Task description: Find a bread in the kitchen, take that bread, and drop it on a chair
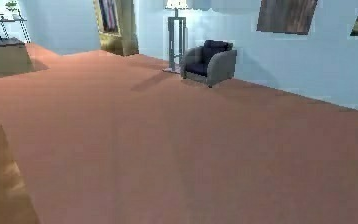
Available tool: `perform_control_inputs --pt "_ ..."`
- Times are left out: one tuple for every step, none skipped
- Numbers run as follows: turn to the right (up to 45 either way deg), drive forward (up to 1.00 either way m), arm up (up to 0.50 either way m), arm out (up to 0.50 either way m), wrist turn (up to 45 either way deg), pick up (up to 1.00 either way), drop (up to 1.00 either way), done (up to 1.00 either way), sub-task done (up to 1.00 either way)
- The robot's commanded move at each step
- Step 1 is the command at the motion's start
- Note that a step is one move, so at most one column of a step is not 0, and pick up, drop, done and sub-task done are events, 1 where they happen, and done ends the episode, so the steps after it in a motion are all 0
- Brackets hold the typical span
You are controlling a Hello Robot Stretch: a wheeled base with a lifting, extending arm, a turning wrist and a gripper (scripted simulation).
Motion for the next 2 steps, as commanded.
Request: perform_control_inputs --pt "42.0 0.0 0.0 0.0 0.0 0.0 0.0 0.0 0.0" --pt "0.0 0.2 0.0 0.0 0.0 0.0 0.0 0.0 0.0"
